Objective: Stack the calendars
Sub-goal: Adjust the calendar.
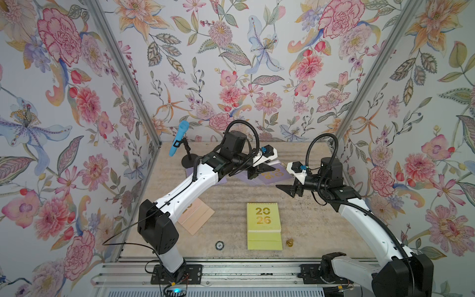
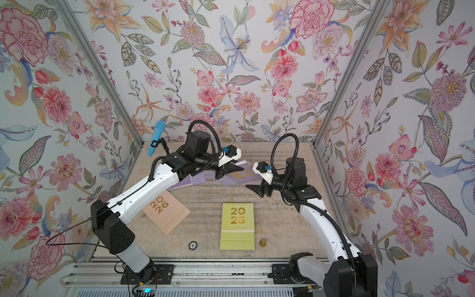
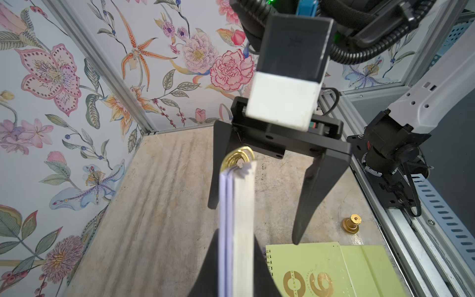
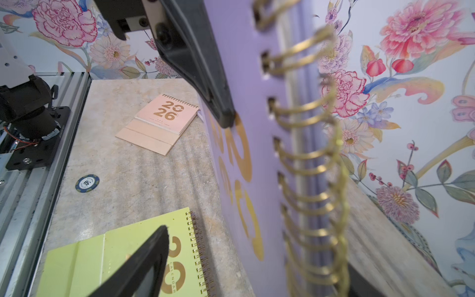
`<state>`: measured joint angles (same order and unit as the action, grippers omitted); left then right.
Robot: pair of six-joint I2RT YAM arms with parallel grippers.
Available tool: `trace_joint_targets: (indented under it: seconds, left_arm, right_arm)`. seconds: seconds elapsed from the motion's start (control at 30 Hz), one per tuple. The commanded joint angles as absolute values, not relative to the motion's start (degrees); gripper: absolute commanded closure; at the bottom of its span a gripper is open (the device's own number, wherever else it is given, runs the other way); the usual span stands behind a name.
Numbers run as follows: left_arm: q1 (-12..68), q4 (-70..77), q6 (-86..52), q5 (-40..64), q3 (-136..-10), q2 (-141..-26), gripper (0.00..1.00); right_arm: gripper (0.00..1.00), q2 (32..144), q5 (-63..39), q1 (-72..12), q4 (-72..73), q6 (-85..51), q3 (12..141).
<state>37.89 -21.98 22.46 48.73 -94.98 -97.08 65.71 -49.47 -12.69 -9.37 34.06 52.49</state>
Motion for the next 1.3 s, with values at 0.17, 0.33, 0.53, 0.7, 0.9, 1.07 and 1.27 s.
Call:
trace_joint_targets:
  seconds: [0.17, 0.33, 0.53, 0.7, 0.9, 1.07, 1.27]
  left_arm:
    - [36.5, -1.9, 1.2, 40.3, -88.1, -93.8, 1.00]
    - [35.3, 10.8, -17.6, 33.1, -81.2, -91.2, 1.00]
    - [31.5, 10.6, -43.1, 31.4, -81.7, -94.3, 1.00]
    - [31.4, 21.6, -60.2, 31.3, -74.2, -93.6, 1.00]
    - [31.5, 36.2, -79.4, 28.4, -63.0, -90.8, 1.00]
    - [31.6, 41.5, -86.3, 26.3, -54.8, -86.6, 1.00]
    - [32.2, 47.1, -90.0, 25.7, -48.7, -84.4, 1.00]
  right_arm:
    - [0.09, 57.7, -44.0, -6.3, 10.8, 14.8, 41.7]
    - [0.02, 55.7, -35.8, -1.0, 15.6, -9.6, 38.4]
    - [0.00, 64.0, -37.7, 0.0, -0.1, -30.8, 47.7]
    - [0.02, 69.0, -43.8, -2.5, 6.4, -45.6, 47.9]
    - [0.00, 68.6, -40.1, -8.3, 8.2, -48.8, 47.9]
    - [0.01, 68.7, -41.0, -9.7, 11.5, -51.6, 45.3]
    - [0.03, 70.5, -42.8, -9.8, 16.3, -56.0, 43.4]
